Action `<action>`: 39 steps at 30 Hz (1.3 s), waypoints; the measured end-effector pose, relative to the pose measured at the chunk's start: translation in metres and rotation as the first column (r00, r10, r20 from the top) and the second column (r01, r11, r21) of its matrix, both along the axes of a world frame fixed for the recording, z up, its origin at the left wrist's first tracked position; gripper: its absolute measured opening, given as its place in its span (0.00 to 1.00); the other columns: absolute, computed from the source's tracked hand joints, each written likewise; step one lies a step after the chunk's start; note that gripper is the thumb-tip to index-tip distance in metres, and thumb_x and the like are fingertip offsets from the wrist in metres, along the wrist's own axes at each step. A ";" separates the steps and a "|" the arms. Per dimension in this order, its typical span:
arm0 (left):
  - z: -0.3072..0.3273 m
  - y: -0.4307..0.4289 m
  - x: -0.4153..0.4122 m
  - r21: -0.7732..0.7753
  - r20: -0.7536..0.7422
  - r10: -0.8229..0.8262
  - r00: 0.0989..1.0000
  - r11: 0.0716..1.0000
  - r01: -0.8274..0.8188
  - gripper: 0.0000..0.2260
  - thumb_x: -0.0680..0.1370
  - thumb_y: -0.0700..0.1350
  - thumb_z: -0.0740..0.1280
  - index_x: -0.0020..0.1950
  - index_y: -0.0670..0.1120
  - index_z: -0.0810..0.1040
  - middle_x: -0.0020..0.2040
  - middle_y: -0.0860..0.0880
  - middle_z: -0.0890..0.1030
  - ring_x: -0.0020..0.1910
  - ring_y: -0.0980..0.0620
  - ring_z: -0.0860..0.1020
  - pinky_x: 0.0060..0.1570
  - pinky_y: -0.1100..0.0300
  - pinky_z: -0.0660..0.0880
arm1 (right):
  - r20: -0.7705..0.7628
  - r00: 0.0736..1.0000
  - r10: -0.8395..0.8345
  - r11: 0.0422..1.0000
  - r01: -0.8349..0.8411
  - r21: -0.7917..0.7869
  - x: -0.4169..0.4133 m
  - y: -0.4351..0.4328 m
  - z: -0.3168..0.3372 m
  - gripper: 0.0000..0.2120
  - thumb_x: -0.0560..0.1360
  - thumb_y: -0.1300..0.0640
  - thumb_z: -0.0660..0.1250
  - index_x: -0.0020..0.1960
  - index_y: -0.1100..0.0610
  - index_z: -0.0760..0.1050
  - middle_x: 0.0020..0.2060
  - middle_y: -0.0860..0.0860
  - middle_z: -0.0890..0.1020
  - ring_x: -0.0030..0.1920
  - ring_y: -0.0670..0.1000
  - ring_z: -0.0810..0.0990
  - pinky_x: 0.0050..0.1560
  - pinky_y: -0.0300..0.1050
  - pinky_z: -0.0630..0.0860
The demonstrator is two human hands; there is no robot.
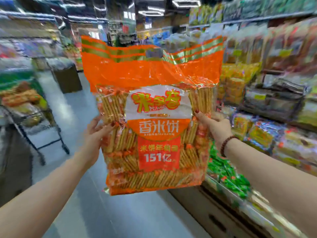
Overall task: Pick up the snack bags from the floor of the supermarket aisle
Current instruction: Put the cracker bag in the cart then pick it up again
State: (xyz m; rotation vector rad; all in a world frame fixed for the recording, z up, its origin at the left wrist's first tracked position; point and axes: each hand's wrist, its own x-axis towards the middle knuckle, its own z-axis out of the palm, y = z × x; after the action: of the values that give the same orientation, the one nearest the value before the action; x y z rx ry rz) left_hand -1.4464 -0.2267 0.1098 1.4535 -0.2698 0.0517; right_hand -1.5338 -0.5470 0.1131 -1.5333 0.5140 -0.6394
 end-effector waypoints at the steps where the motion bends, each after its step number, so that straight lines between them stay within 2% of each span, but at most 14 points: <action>1: 0.011 0.008 0.008 -0.001 0.024 0.016 1.000 1.000 -0.016 0.14 0.77 0.34 0.63 0.52 0.54 0.73 0.31 0.61 0.81 0.28 0.65 0.77 0.25 0.71 0.69 | 0.012 1.000 0.009 1.000 -0.009 -0.004 0.009 0.010 0.013 0.25 0.53 0.34 0.78 0.31 0.57 0.80 0.32 0.51 0.80 0.35 0.50 0.75 0.41 0.47 0.72; 5: 0.047 0.037 0.039 -0.025 0.095 0.085 0.992 0.996 -0.083 0.15 0.76 0.36 0.67 0.61 0.50 0.75 0.36 0.56 0.85 0.33 0.61 0.81 0.27 0.70 0.73 | 0.027 0.996 0.086 0.996 -0.086 0.004 0.059 0.029 0.046 0.34 0.51 0.33 0.78 0.41 0.61 0.81 0.33 0.56 0.77 0.34 0.54 0.73 0.40 0.49 0.74; 9: 0.058 0.058 0.080 -0.026 0.122 0.155 0.980 0.988 -0.153 0.18 0.76 0.37 0.68 0.63 0.52 0.73 0.33 0.59 0.84 0.29 0.62 0.79 0.25 0.70 0.72 | 0.067 0.986 0.153 0.988 -0.154 0.000 0.120 0.045 0.060 0.51 0.48 0.31 0.78 0.56 0.68 0.77 0.51 0.65 0.81 0.48 0.64 0.82 0.51 0.64 0.79; 11: 0.060 0.069 0.112 -0.021 0.115 0.210 0.971 0.978 -0.209 0.23 0.76 0.39 0.69 0.70 0.47 0.69 0.29 0.58 0.81 0.24 0.60 0.75 0.23 0.68 0.69 | 0.075 0.976 0.204 0.979 -0.205 0.000 0.159 0.053 0.066 0.42 0.56 0.36 0.79 0.54 0.69 0.78 0.48 0.63 0.83 0.41 0.58 0.82 0.46 0.53 0.81; 13: 0.058 0.079 0.148 -0.017 0.092 0.248 0.964 0.969 -0.248 0.28 0.76 0.40 0.70 0.74 0.44 0.65 0.25 0.57 0.77 0.22 0.58 0.71 0.21 0.66 0.66 | 0.082 0.966 0.247 0.969 -0.247 -0.008 0.199 0.060 0.070 0.30 0.57 0.37 0.78 0.39 0.64 0.81 0.34 0.58 0.80 0.34 0.53 0.74 0.42 0.45 0.76; 15: 0.059 0.086 0.182 -0.040 0.081 0.292 0.953 0.956 -0.289 0.29 0.75 0.40 0.71 0.74 0.43 0.65 0.25 0.56 0.76 0.23 0.57 0.71 0.22 0.65 0.66 | 0.079 0.958 0.275 0.962 -0.274 -0.026 0.245 0.062 0.073 0.29 0.53 0.34 0.77 0.26 0.53 0.65 0.29 0.53 0.68 0.34 0.52 0.68 0.42 0.45 0.70; 19: 0.073 0.095 0.243 -0.074 0.084 0.338 0.937 0.940 -0.333 0.29 0.72 0.43 0.73 0.72 0.42 0.69 0.36 0.49 0.81 0.30 0.57 0.77 0.33 0.63 0.73 | 0.071 0.933 0.353 0.935 -0.353 -0.007 0.335 0.071 0.085 0.27 0.56 0.35 0.77 0.36 0.54 0.70 0.36 0.54 0.70 0.38 0.52 0.70 0.44 0.45 0.74; 23: 0.079 0.113 0.295 -0.100 0.080 0.390 0.917 0.919 -0.382 0.35 0.64 0.49 0.78 0.70 0.46 0.72 0.56 0.41 0.82 0.49 0.44 0.81 0.53 0.47 0.76 | 0.061 0.912 0.407 0.914 -0.406 -0.019 0.412 0.094 0.096 0.31 0.48 0.34 0.79 0.32 0.55 0.69 0.31 0.62 0.75 0.35 0.51 0.67 0.40 0.48 0.76; 25: 0.076 0.125 0.320 -0.101 0.072 0.413 0.908 0.909 -0.405 0.28 0.69 0.45 0.75 0.68 0.47 0.74 0.56 0.43 0.82 0.52 0.43 0.81 0.56 0.46 0.76 | 0.026 0.911 0.412 0.911 -0.412 -0.014 0.444 0.111 0.098 0.33 0.48 0.33 0.79 0.37 0.59 0.76 0.43 0.68 0.82 0.37 0.55 0.77 0.47 0.59 0.80; 26: 0.075 0.132 0.331 -0.093 0.060 0.426 0.903 0.903 -0.420 0.26 0.70 0.44 0.75 0.67 0.48 0.75 0.56 0.42 0.82 0.53 0.42 0.80 0.57 0.45 0.76 | 0.029 0.911 0.411 0.911 -0.411 -0.020 0.459 0.120 0.097 0.31 0.51 0.35 0.79 0.35 0.60 0.76 0.38 0.66 0.81 0.37 0.57 0.79 0.43 0.55 0.79; 27: 0.074 0.139 0.344 -0.090 0.066 0.432 0.899 0.900 -0.426 0.23 0.70 0.44 0.75 0.65 0.49 0.77 0.56 0.40 0.82 0.52 0.41 0.80 0.57 0.44 0.76 | 0.039 0.914 0.405 0.914 -0.404 -0.020 0.477 0.129 0.095 0.29 0.53 0.36 0.79 0.30 0.59 0.71 0.29 0.61 0.75 0.32 0.54 0.72 0.37 0.46 0.74; 30: 0.067 0.168 0.385 -0.087 0.086 0.470 0.879 0.882 -0.463 0.14 0.73 0.40 0.72 0.57 0.50 0.81 0.54 0.40 0.83 0.48 0.43 0.80 0.51 0.49 0.79 | 0.055 0.913 0.405 0.914 -0.406 0.003 0.532 0.162 0.088 0.27 0.57 0.38 0.78 0.29 0.52 0.63 0.28 0.52 0.65 0.31 0.50 0.63 0.37 0.43 0.63; 34: 0.059 0.217 0.450 -0.075 0.099 0.487 0.868 0.873 -0.482 0.14 0.74 0.37 0.70 0.59 0.47 0.80 0.45 0.49 0.86 0.41 0.51 0.83 0.43 0.56 0.80 | 0.031 0.916 0.401 0.915 -0.401 0.031 0.604 0.214 0.078 0.27 0.62 0.41 0.77 0.28 0.52 0.60 0.20 0.47 0.59 0.25 0.49 0.57 0.29 0.41 0.59; 39: 0.049 0.291 0.533 -0.049 0.067 0.504 0.861 0.864 -0.502 0.18 0.72 0.39 0.72 0.61 0.45 0.79 0.51 0.45 0.85 0.51 0.41 0.82 0.51 0.47 0.79 | -0.015 0.924 0.383 0.924 -0.382 0.020 0.688 0.290 0.073 0.26 0.62 0.41 0.78 0.27 0.53 0.63 0.20 0.47 0.64 0.25 0.49 0.61 0.32 0.42 0.64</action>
State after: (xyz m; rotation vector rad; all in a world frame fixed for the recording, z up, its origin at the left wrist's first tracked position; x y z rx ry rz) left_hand -0.9138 0.0648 0.1586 1.4615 0.0575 0.5379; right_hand -0.8454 -0.2566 0.1864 -1.5690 0.2204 -0.3160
